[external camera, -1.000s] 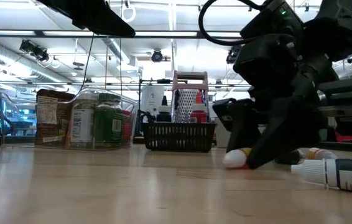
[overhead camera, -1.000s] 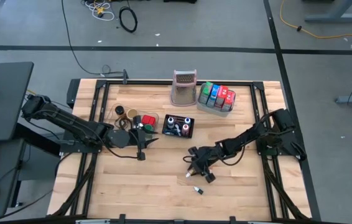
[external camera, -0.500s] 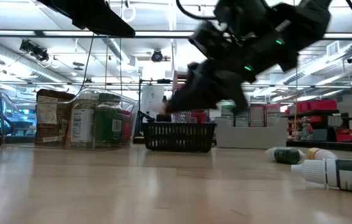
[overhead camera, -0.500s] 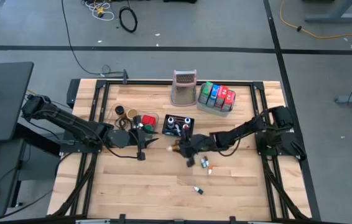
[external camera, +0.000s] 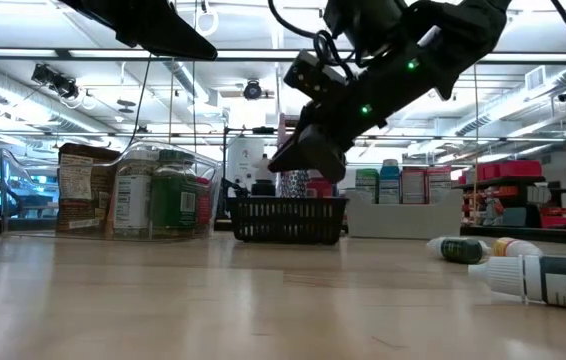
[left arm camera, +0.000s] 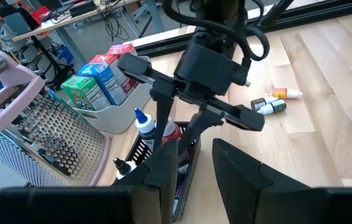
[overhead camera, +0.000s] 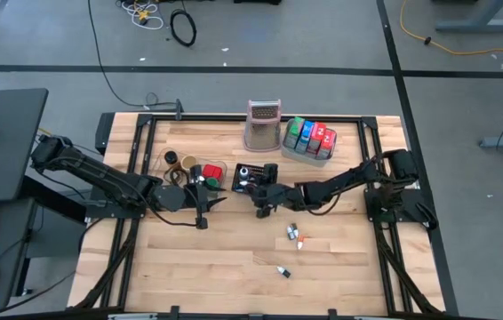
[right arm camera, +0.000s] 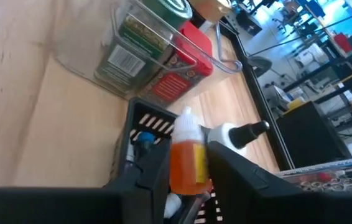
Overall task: Pick & Place Kitchen Items
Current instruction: Put the small yellow food coloring bottle into the black bin
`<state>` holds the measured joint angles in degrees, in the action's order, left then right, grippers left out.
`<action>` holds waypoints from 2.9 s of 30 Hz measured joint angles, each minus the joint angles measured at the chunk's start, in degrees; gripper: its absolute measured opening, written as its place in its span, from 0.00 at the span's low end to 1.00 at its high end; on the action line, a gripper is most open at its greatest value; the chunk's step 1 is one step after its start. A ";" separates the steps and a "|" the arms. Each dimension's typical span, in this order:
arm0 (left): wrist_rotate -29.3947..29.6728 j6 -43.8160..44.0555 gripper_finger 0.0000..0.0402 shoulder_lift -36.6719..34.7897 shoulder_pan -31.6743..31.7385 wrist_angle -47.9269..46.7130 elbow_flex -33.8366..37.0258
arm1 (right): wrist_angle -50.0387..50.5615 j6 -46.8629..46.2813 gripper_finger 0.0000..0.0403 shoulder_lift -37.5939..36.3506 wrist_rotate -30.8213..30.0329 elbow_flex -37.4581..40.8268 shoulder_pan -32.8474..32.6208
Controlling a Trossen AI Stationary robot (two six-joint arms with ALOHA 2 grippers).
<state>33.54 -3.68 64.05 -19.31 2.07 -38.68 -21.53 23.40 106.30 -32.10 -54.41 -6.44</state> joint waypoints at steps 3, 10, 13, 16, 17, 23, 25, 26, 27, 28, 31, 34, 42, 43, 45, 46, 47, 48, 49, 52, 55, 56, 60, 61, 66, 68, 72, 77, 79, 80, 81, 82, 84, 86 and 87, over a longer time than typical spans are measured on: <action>0.00 0.00 0.27 0.02 0.00 0.00 0.00 | 0.23 -0.02 0.33 0.00 0.00 0.00 0.04; 0.00 0.00 0.27 0.02 0.00 0.02 0.00 | 0.18 -3.24 0.47 0.00 -2.15 0.00 0.38; 0.00 0.00 0.27 0.02 0.00 0.02 0.00 | -0.29 -1.85 0.49 0.00 -1.30 0.00 0.11; 0.00 0.00 0.27 0.02 0.02 0.02 0.00 | -1.03 1.18 0.49 0.00 -0.20 0.00 -1.51; 0.00 0.02 0.27 0.02 0.00 0.02 0.00 | -1.04 2.28 0.49 -0.12 -0.13 0.00 -2.17; 0.00 0.11 0.27 0.01 0.01 0.02 0.00 | -0.64 4.50 0.47 -3.37 -0.09 0.00 -6.71; 0.00 0.54 0.27 0.02 0.00 0.02 0.00 | 0.87 3.82 0.47 -5.26 -0.03 0.00 -8.24; 0.00 0.83 0.27 0.02 0.00 0.00 0.00 | 2.33 3.31 0.47 -6.35 0.01 -0.02 -8.95; 0.00 1.14 0.27 0.02 0.00 0.00 0.00 | 4.30 2.37 0.47 -7.51 0.02 -0.02 -9.64; 0.00 1.21 0.27 0.02 0.02 0.01 0.00 | 6.62 1.32 0.47 -8.58 0.14 -0.04 -10.18; 0.00 1.22 0.27 0.02 0.01 0.01 0.00 | 17.19 -2.87 0.47 -11.85 0.93 -0.06 -11.25; 0.00 1.20 0.27 0.01 0.00 0.02 0.00 | 29.78 -12.08 0.47 -14.82 5.68 -0.07 -11.41; 0.02 1.15 0.27 0.00 0.02 0.11 0.00 | 47.13 -55.58 0.47 -15.51 14.13 2.18 -10.64; 0.02 1.14 0.27 0.00 0.00 0.12 0.00 | 47.52 -60.03 0.47 -15.15 14.28 3.44 -10.67; 0.02 1.14 0.27 0.00 0.02 0.28 0.00 | 47.31 -67.16 0.47 -14.62 16.31 5.80 -10.67; 0.02 1.14 0.27 0.00 0.02 0.32 0.00 | 47.18 -70.26 0.47 -14.62 17.77 6.94 -10.67; 0.02 1.11 0.27 0.01 0.01 0.43 0.00 | 46.98 -73.05 0.47 -14.62 19.24 8.04 -10.60; 0.02 1.11 0.27 0.01 0.01 0.52 0.00 | 46.40 -75.38 0.47 -14.72 19.83 8.99 -10.60; 0.04 1.11 0.27 0.02 0.02 0.52 0.00 | 45.61 -76.58 0.47 -14.83 21.04 9.83 -10.58; 0.04 0.79 0.27 0.01 0.02 1.00 0.00 | 44.26 -76.94 0.47 -14.64 21.68 11.13 -10.71; 0.06 0.20 0.27 0.00 0.00 2.05 0.00 | 42.07 -75.63 0.47 -14.68 21.40 11.22 -10.73; 0.02 0.04 0.27 0.00 0.00 2.18 0.00 | 41.28 -74.98 0.47 -14.69 21.38 11.25 -10.71; -0.38 2.22 0.27 0.00 0.02 2.62 0.00 | 39.74 -71.59 0.47 -14.82 23.03 10.98 -10.67; -0.92 3.73 0.27 0.00 0.01 2.59 0.00 | 39.86 -69.97 0.47 -14.82 23.72 10.79 -10.69; -1.73 3.92 0.27 0.01 0.00 2.65 0.00 | 39.83 -55.46 0.47 -14.82 26.86 9.61 -10.71; -1.71 3.08 0.27 0.00 0.00 3.14 0.00 | 39.82 -49.70 0.47 -14.82 27.22 8.94 -10.71; -1.72 1.37 0.27 0.00 0.00 6.73 0.00 | 41.85 -36.42 0.47 -15.15 28.03 7.10 -10.69; -1.77 -2.12 0.27 0.00 0.00 10.07 -0.02 | 44.86 -28.76 0.47 -15.45 29.43 4.61 -10.93; -1.75 -2.78 0.27 0.00 0.01 10.24 -0.02 | 47.00 -27.17 0.47 -15.56 30.73 4.52 -11.46; -1.72 -2.79 0.27 0.00 0.02 10.41 -0.02 | 48.61 -26.43 0.47 -15.56 31.97 4.55 -11.79; -1.73 -2.77 0.27 0.00 0.02 10.40 -0.02 | 50.16 -25.89 0.47 -15.56 33.63 4.55 -12.13; -1.73 -2.62 0.27 0.02 0.02 10.36 -0.02 | 51.93 -25.60 0.47 -15.57 35.12 4.55 -12.60; -1.71 -1.36 0.27 0.33 0.02 10.42 -0.02 | 55.43 -26.74 0.47 -15.58 36.06 4.55 -14.02; -1.75 -0.59 0.27 0.44 0.02 10.14 -0.02 | 57.92 -29.09 0.47 -15.58 35.39 4.57 -16.04; -1.73 -0.22 0.27 0.44 0.02 10.27 -0.02 | 58.11 -29.79 0.47 -15.56 34.87 4.79 -17.13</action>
<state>31.81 -3.90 64.49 -19.29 12.33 -38.70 36.58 -6.39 90.74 2.77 -49.62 -23.57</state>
